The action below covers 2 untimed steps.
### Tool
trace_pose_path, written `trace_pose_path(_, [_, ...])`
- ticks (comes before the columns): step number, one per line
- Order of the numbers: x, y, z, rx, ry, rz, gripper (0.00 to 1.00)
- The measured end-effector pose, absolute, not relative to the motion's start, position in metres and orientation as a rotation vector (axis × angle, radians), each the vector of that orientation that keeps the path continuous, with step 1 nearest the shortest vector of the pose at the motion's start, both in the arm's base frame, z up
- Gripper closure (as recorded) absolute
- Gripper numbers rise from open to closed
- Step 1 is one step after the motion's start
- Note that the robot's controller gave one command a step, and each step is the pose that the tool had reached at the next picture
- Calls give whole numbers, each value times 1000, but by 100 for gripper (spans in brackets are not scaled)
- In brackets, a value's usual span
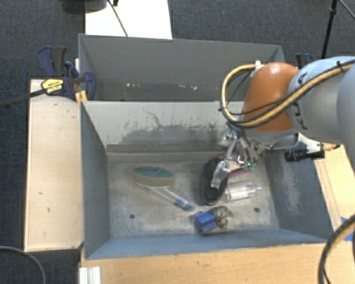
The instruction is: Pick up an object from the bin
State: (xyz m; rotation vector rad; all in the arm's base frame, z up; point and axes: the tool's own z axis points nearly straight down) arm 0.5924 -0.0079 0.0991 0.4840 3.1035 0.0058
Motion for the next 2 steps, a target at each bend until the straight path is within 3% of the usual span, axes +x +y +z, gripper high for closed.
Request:
trace_pose_path(1, [591,-6,100,484,3114,9,100])
trace_pose_path(2, [552,-50,261,109,3130,-2,100])
